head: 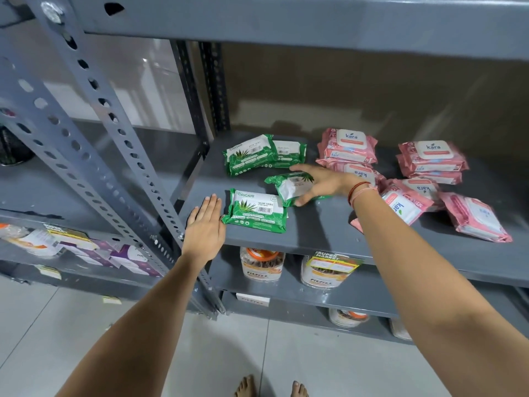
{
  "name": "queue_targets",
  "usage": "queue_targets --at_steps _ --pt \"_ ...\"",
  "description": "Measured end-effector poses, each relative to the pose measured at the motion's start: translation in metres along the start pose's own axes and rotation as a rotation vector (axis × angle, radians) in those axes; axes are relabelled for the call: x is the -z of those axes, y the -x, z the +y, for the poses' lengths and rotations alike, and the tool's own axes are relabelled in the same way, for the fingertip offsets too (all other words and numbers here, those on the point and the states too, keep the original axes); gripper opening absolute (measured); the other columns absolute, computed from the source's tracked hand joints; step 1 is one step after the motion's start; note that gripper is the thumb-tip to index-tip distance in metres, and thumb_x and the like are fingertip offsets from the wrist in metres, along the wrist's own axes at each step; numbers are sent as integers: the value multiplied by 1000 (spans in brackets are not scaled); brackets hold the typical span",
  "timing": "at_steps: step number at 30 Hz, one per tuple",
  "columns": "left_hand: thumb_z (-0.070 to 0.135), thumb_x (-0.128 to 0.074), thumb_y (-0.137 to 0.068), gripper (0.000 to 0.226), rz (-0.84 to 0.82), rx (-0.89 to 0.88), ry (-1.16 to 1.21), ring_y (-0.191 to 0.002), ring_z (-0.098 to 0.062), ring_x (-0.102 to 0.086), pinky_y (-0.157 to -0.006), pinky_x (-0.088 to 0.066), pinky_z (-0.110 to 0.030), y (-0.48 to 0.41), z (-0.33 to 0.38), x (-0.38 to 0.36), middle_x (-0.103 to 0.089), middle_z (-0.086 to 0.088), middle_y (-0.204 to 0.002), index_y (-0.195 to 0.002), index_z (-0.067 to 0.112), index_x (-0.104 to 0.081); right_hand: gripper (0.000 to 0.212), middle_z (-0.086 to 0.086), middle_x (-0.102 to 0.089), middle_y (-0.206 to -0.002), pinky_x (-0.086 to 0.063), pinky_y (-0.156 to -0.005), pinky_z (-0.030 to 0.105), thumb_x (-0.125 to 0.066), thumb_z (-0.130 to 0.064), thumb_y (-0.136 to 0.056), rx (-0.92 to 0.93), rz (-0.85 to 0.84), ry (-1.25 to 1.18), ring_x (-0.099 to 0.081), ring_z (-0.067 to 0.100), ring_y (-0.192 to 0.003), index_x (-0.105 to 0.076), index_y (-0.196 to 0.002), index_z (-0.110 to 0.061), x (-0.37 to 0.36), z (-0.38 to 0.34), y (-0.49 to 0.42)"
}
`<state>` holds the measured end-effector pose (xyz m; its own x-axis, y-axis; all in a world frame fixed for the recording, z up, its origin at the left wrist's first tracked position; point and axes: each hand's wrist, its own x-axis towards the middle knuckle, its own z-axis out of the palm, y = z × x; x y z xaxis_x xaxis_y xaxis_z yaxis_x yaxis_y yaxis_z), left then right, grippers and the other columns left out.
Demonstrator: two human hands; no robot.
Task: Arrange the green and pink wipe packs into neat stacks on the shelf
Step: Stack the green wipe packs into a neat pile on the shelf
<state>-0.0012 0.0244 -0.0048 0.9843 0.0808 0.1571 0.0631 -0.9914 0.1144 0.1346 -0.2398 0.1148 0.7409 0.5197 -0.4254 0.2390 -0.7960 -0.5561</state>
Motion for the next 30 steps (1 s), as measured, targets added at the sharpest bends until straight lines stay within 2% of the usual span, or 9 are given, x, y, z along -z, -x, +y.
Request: queue_targets --at_steps 3,7,10,13,16,19,22,26,30 --pt "21 -26 -96 53 2 2 10 -143 -18 -8 -117 -5 -36 0 0 0 -12 -9 -155 -145 6 -12 104 6 -16 -157 -21 -116 33 -77 -4 -69 37 -66 165 -19 23 -143 -13 -149 -23 -1 -2 -3" --pt "21 -26 -96 53 1 -2 23 -143 -18 -8 -117 -6 -37 0 0 1 -13 -9 -155 -145 5 -12 99 12 -25 -153 -27 -115 39 -70 6 -69 45 35 302 -27 28 -139 -16 -148 -18 -7 -7 -11" --pt "21 -27 -96 53 0 0 26 -143 -18 -8 -117 -5 -36 1 0 0 -13 -9 -155 -145 5 -12 93 12 -33 -148 -32 -112 43 -75 -1 -67 50 130 371 -34 30 -134 -27 -145 -17 -7 -9 -12" --pt "21 -27 -96 53 4 -3 27 -143 -18 -8 -117 -5 -36 1 0 0 -12 -10 -155 -145 5 -13 93 14 -38 -146 -37 -107 42 -80 -16 -65 88 189 281 -42 30 -129 -30 -144 -14 -10 -15 -10" --pt "21 -28 -96 53 12 -10 29 -143 -19 -9 -117 -6 -37 1 0 1 -13 -10 -155 -144 4 -13 96 12 -37 -148 -34 -109 45 -81 -24 -63 137 199 274 -38 30 -133 -30 -145 -16 -18 -31 -9" --pt "19 -29 -96 52 15 -16 45 -143 -20 -10 -117 -6 -37 2 0 1 -14 -11 -155 -144 3 -17 96 12 -45 -141 -40 -105 45 -81 -25 -60 208 180 280 -41 29 -130 -33 -143 -15 -27 -56 -7" --pt "18 -32 -94 51 36 -20 61 -142 -22 -15 -117 -11 -39 2 1 3 -20 -13 -154 -142 3 -23 99 12 -51 -135 -44 -100 46 -81 -39 -60 235 167 403 -46 30 -126 -34 -142 -12 -37 -76 -8" --pt "19 -28 -94 53 11 -12 41 -143 -20 -11 -117 -10 -39 1 1 3 -16 -11 -155 -143 3 -18 103 13 -44 -140 -38 -106 47 -79 -51 -61 194 130 562 -37 30 -132 -31 -144 -13 -46 -86 -9" --pt "19 -29 -95 51 8 -8 37 -143 -20 -10 -117 -10 -39 1 1 3 -15 -11 -155 -142 1 -23 109 12 -33 -148 -30 -112 42 -80 -47 -64 171 -26 463 -29 30 -137 -19 -148 -14 -32 -94 -4"
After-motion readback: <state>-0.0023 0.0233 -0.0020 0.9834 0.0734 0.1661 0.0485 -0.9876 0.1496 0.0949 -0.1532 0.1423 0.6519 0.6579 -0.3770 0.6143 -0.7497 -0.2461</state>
